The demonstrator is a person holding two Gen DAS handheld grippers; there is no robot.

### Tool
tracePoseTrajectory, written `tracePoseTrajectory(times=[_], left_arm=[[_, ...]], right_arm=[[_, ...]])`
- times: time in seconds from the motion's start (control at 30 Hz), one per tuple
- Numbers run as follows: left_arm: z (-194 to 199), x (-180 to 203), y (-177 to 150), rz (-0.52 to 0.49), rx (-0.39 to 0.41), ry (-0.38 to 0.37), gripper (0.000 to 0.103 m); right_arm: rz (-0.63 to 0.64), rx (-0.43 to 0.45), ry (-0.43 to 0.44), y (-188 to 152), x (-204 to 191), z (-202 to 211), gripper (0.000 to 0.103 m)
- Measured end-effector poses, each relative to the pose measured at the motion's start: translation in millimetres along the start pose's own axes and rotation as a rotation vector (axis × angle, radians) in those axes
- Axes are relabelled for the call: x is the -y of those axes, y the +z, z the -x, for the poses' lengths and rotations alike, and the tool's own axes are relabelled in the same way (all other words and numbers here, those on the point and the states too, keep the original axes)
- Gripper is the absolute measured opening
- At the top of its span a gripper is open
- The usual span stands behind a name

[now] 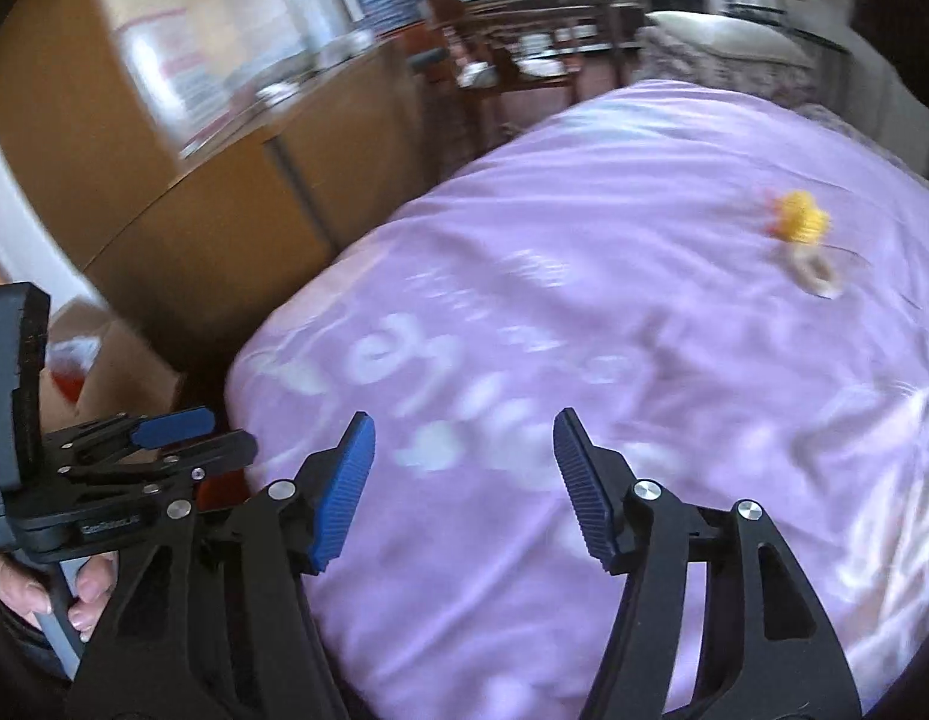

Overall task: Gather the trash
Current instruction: 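Move both tools back over the yellow net and tape roll, then grasp the tape roll with the right tool and lift it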

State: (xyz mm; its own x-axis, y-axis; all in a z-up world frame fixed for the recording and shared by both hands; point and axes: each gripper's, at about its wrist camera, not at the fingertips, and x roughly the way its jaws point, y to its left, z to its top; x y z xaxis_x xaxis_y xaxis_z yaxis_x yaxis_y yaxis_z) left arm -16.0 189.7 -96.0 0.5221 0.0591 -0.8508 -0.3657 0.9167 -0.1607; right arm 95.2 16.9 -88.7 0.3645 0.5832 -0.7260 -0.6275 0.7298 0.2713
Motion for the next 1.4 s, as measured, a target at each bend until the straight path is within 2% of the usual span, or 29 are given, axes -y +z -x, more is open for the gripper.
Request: tracePoseTrajectory(times=[0.23, 0.43, 0.73, 1.03, 1.1, 1.4], left_arm=[[-17, 60, 30, -0.087, 0.011, -0.059, 0.066], [-34, 96, 51, -0.141, 0.005, -0.081, 0.067], [-80, 138, 88, -0.181, -0.034, -0.103, 0.067], [-117, 177, 127, -0.220, -0.030, -0.132, 0.069], [-123, 182, 133, -0.221, -0.025, -0.135, 0.073], [-146, 193, 151, -0.240, -0.030, -0.117, 0.074]], right_arm=[[-0.084, 0.037, -0.106, 6, 71, 21, 0.067], [-0.148, 0.049, -0.177, 13, 127, 28, 0.068], [-0.209, 0.030, -0.235, 38, 197, 7, 0.069], [-0.192, -0.010, -0.250, 68, 230, -33, 0.069], [-0.185, -0.025, -0.245, 75, 234, -46, 0.069], [-0.152, -0.078, -0.235, 91, 243, -95, 0.069]])
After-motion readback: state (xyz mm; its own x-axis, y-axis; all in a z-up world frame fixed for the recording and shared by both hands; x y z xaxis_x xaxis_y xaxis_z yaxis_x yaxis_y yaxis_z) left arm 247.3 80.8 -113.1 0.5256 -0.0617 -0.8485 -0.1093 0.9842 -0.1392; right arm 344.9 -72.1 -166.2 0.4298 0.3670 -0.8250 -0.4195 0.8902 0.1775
